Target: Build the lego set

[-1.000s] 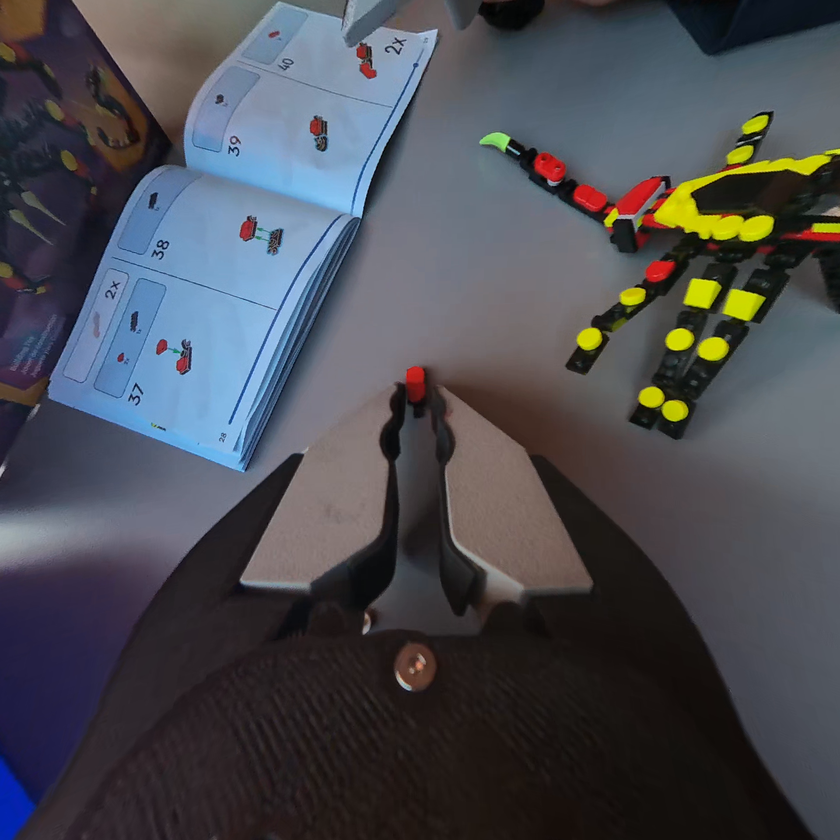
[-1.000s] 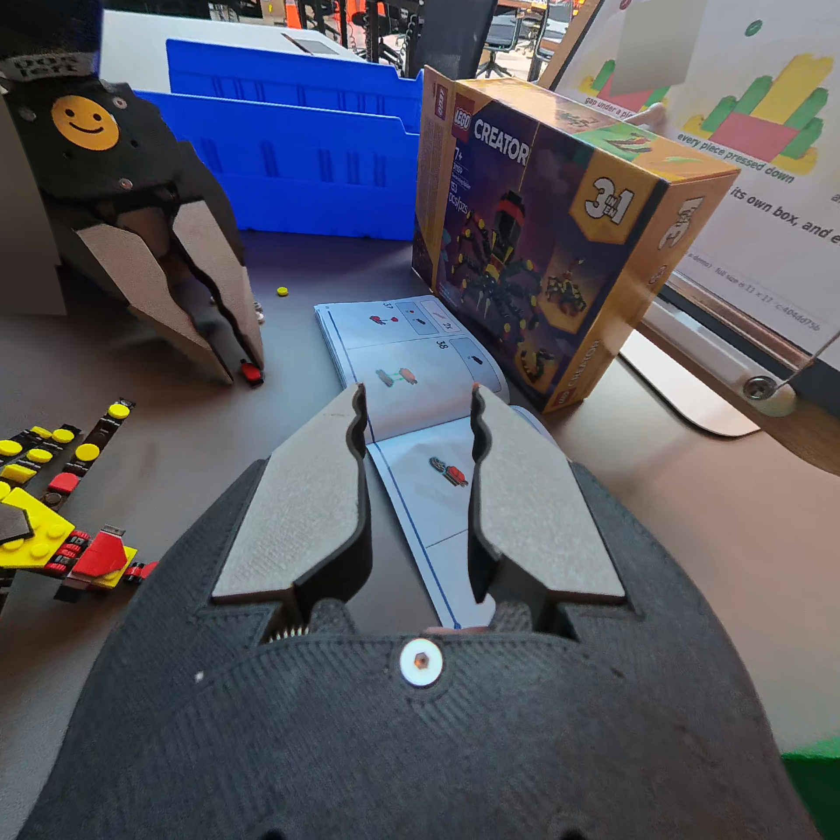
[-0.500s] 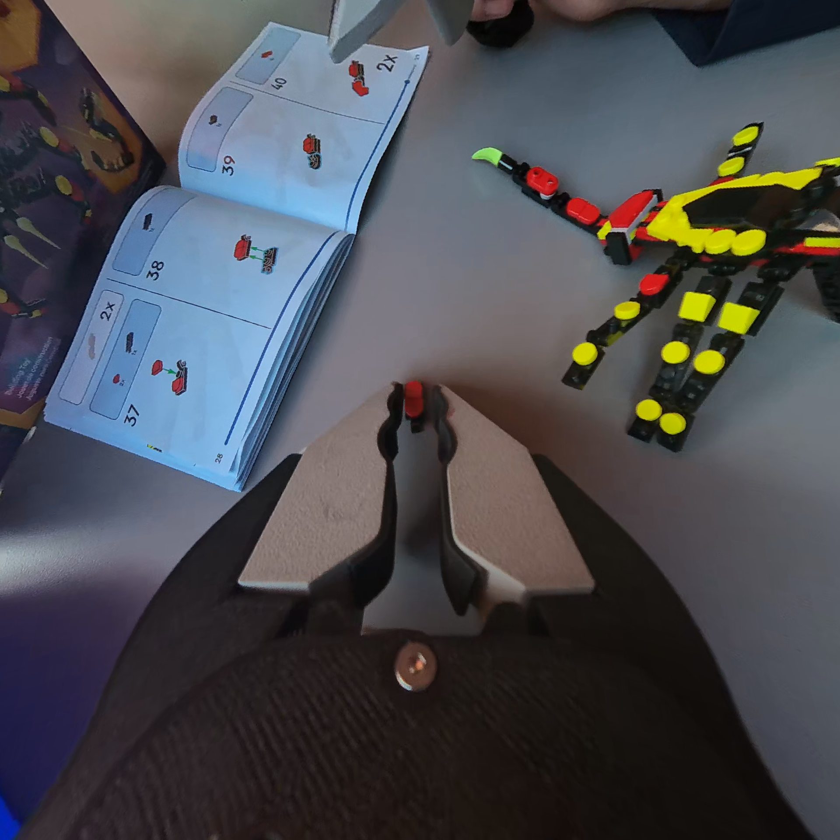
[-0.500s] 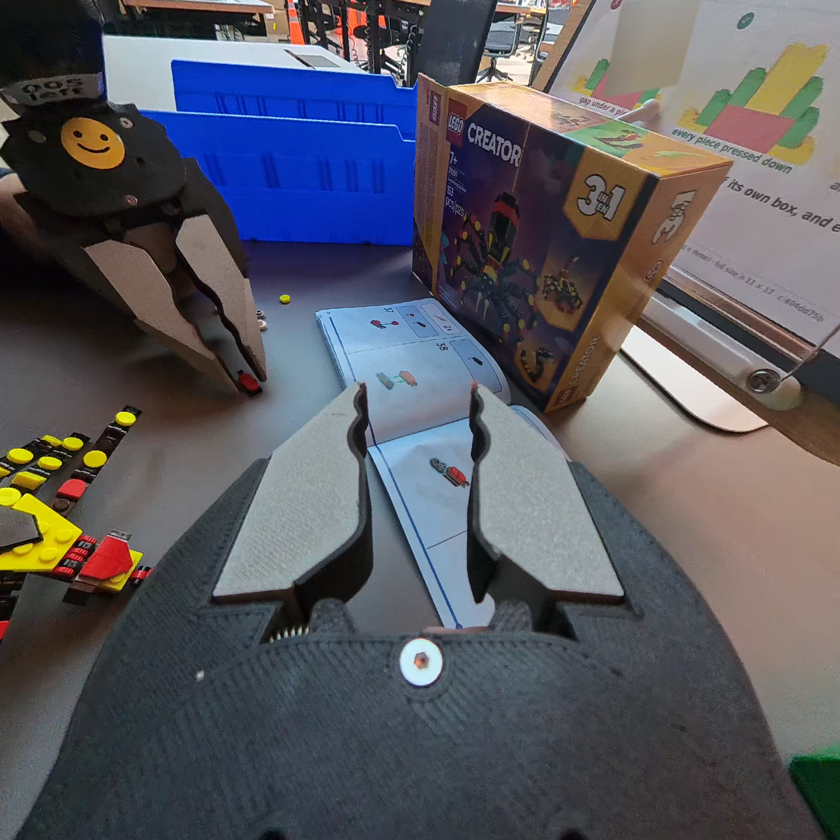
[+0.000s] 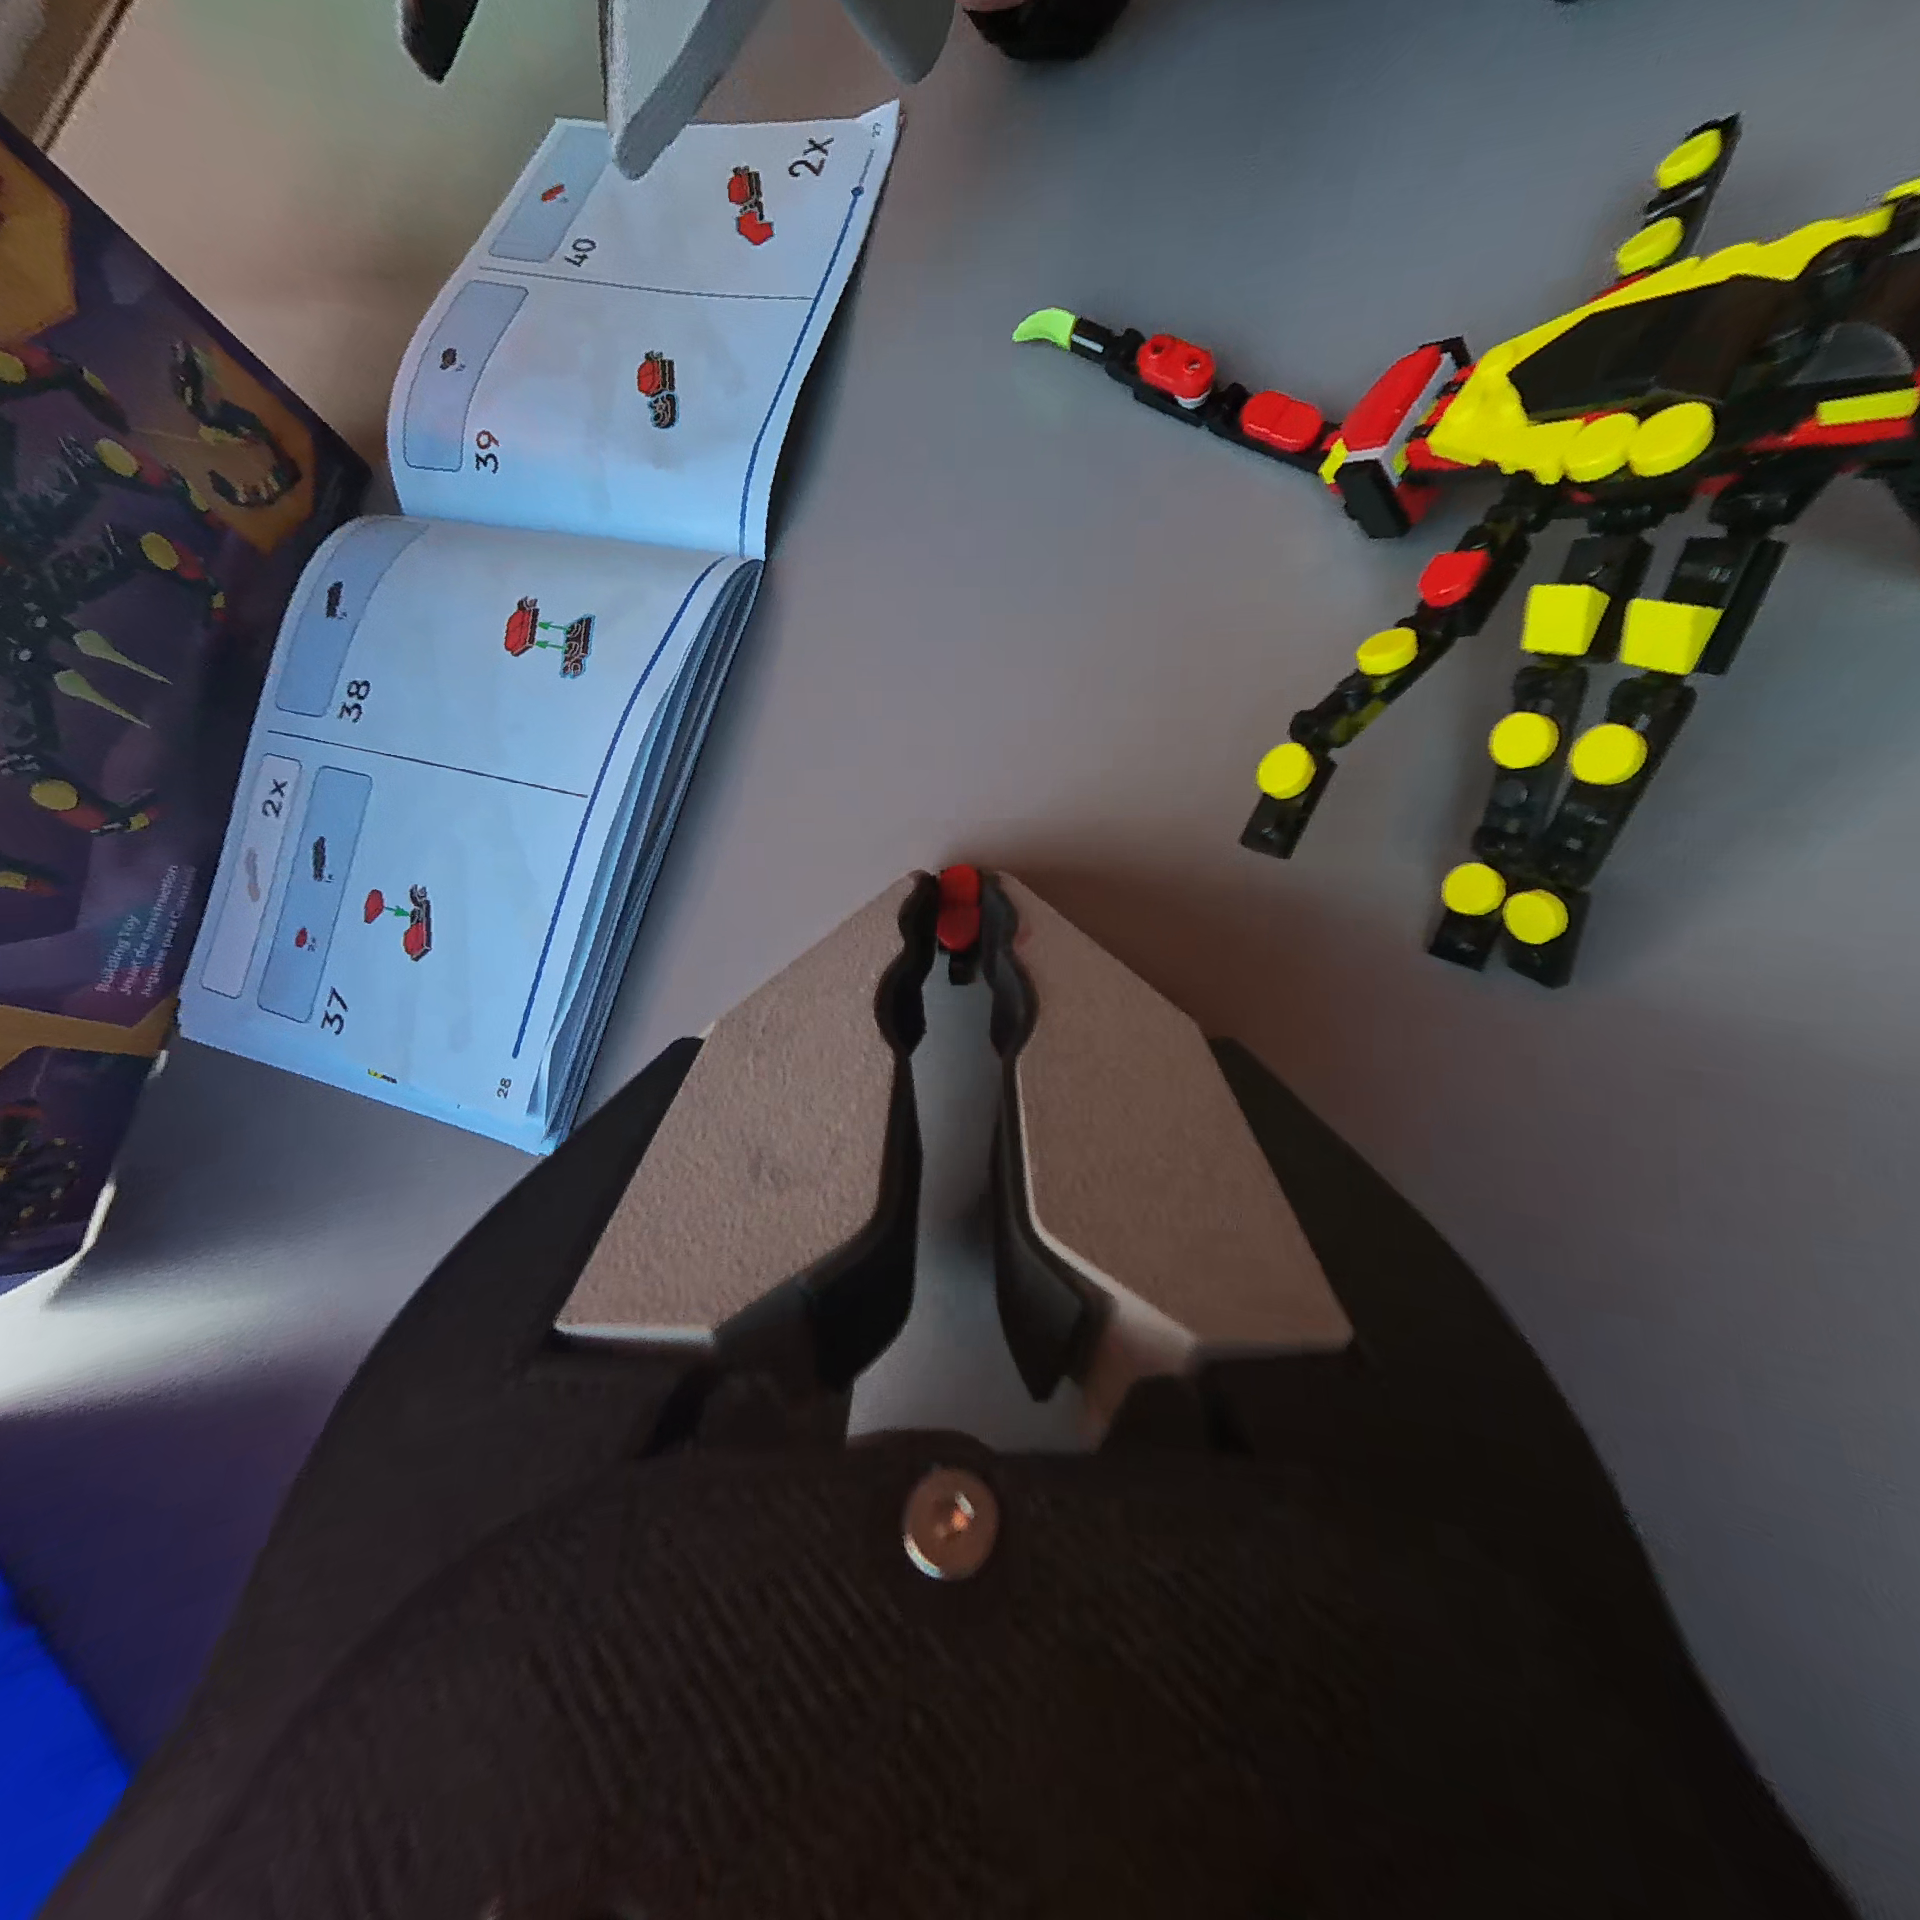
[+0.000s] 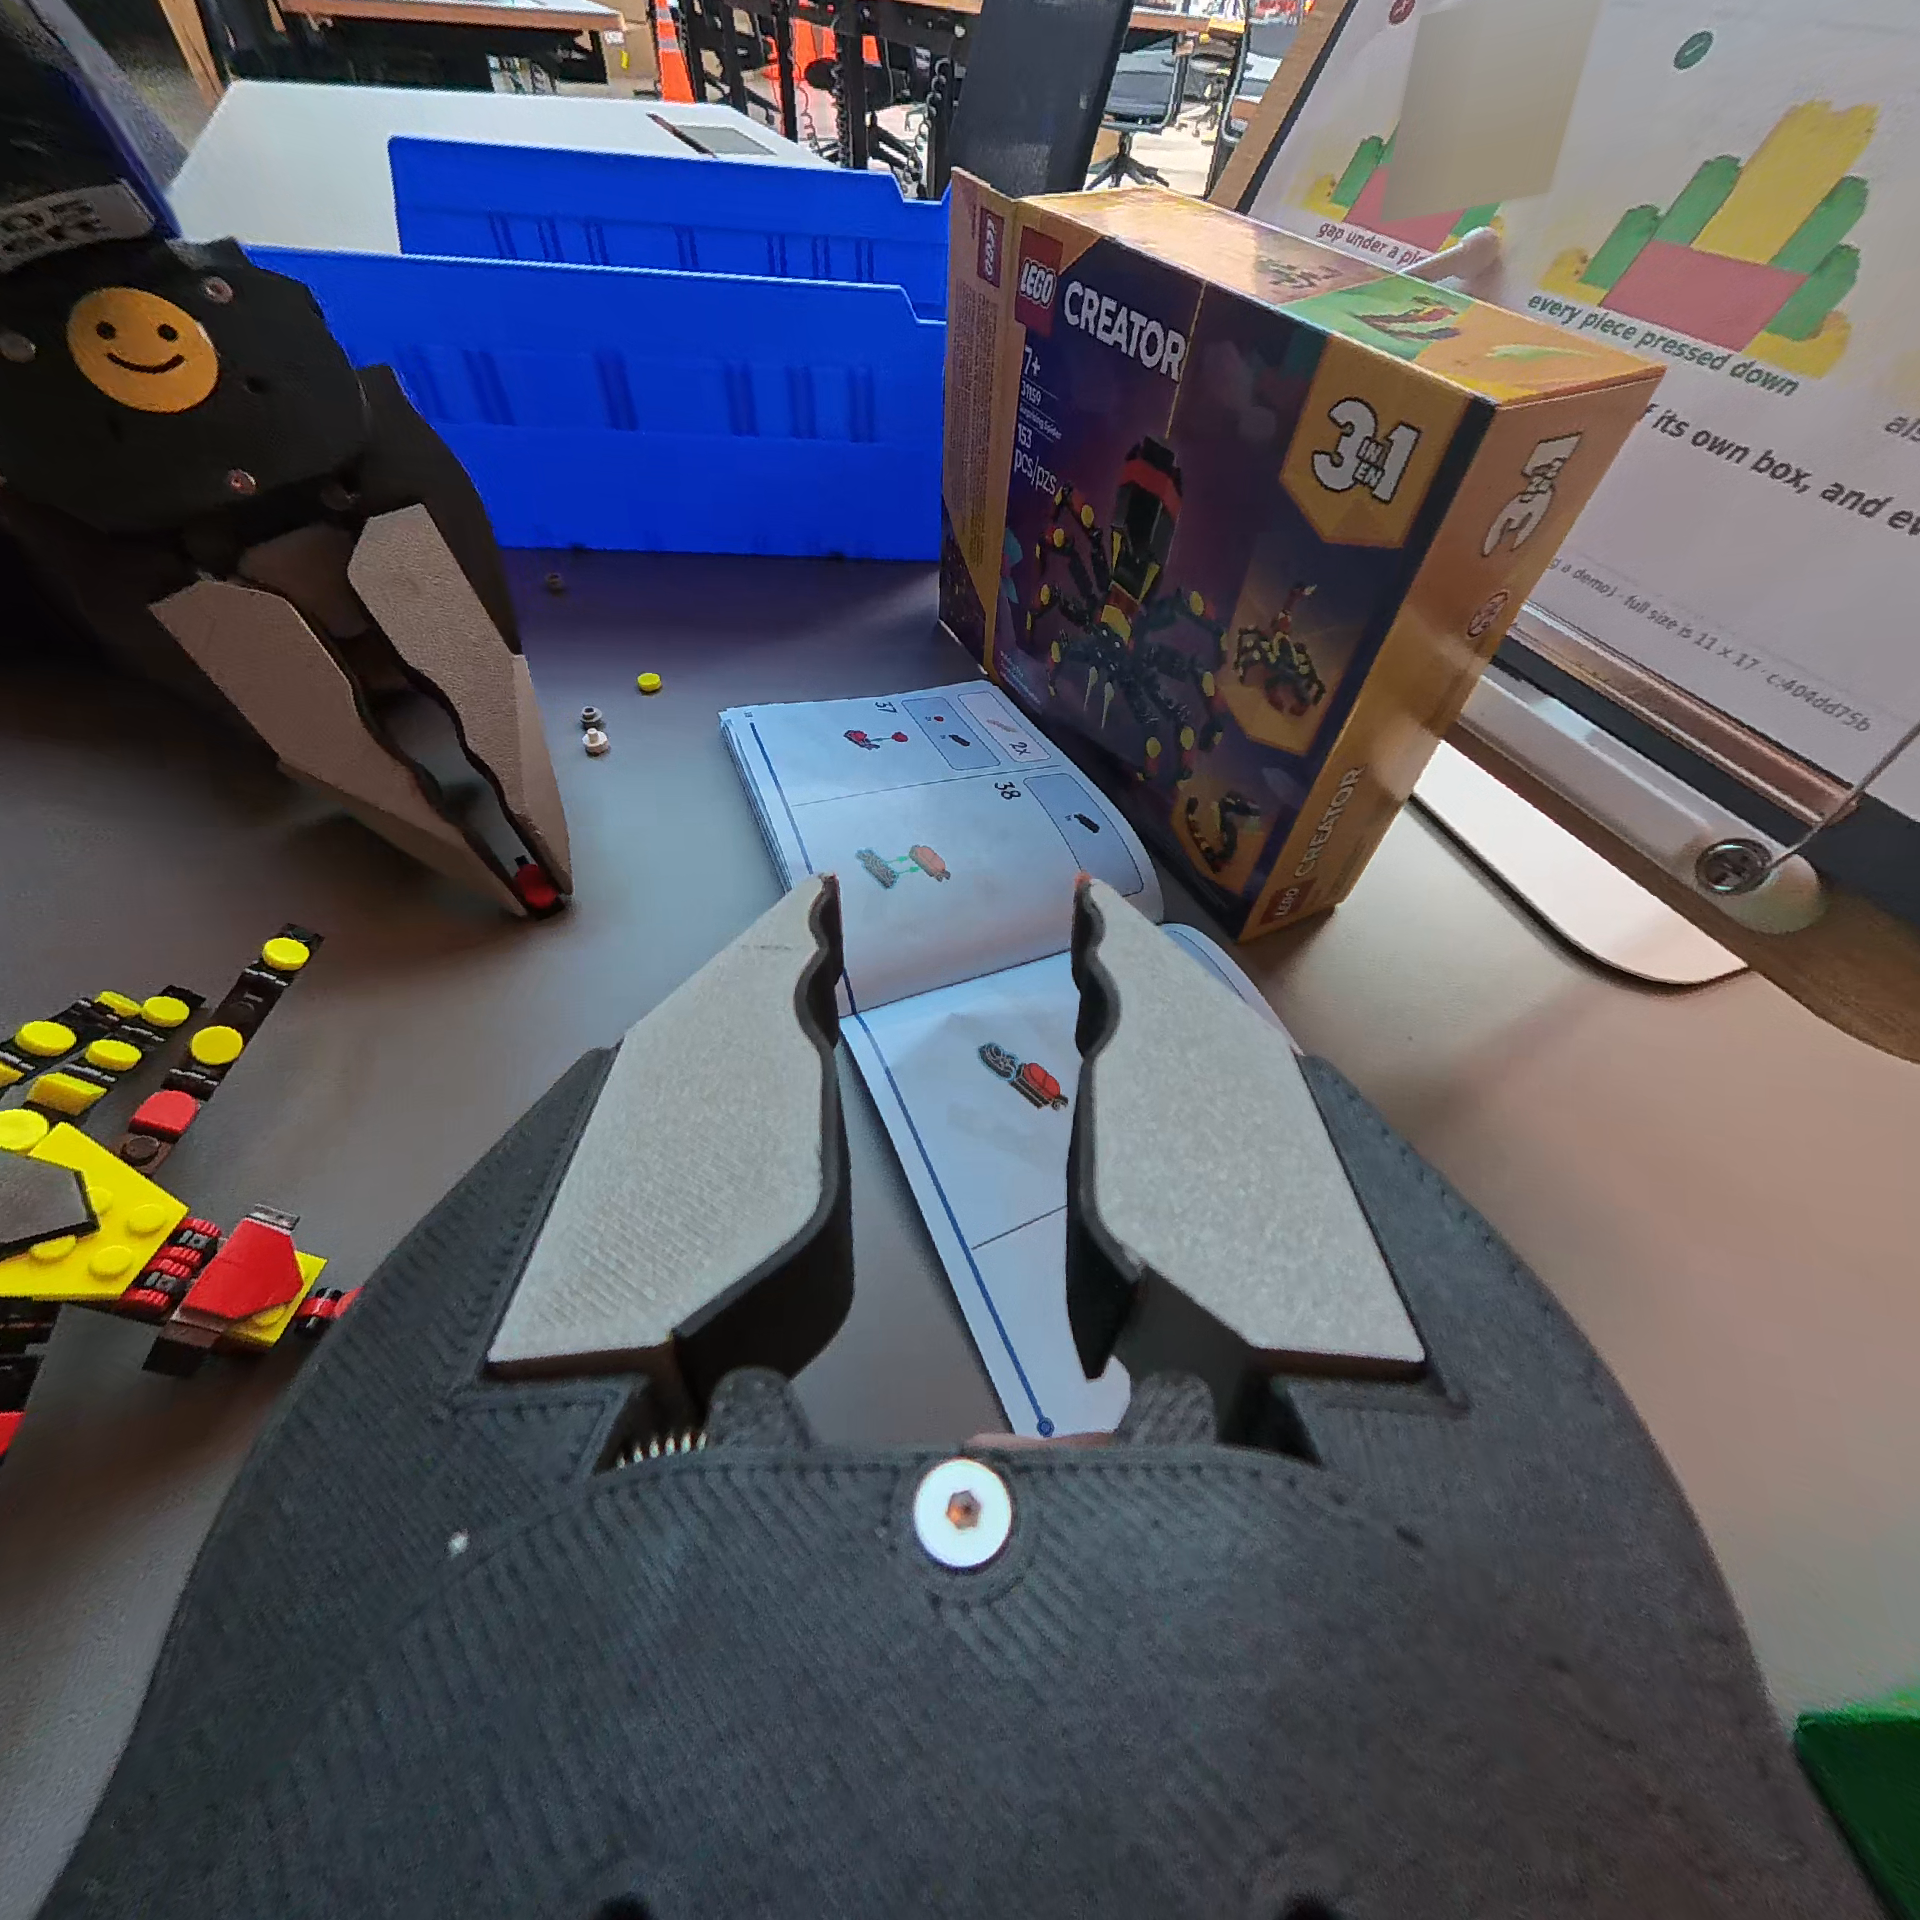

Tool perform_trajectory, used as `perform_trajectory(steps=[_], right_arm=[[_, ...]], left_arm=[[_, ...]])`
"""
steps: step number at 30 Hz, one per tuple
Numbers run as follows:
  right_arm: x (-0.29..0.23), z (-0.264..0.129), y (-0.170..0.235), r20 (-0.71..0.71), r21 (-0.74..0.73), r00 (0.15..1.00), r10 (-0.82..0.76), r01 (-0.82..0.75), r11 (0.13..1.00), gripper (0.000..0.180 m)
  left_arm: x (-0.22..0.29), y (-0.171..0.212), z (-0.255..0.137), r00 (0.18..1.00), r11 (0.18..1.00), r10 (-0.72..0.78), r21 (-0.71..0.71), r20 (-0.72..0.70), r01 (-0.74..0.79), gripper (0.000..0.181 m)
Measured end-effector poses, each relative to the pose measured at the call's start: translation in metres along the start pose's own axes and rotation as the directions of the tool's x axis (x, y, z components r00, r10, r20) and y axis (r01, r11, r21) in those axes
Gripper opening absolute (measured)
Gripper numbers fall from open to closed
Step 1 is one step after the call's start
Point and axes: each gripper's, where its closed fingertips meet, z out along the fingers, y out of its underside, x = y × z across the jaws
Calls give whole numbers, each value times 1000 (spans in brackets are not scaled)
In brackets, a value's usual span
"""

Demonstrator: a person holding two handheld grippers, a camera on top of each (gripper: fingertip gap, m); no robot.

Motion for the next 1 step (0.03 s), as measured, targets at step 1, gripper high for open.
perform_trajectory(steps=[1], right_arm=[[0,0,0,0,0,1000,0,0,1000,42]], left_arm=[[0,0,0,1000,1000,18,-1,14,-18,6]])
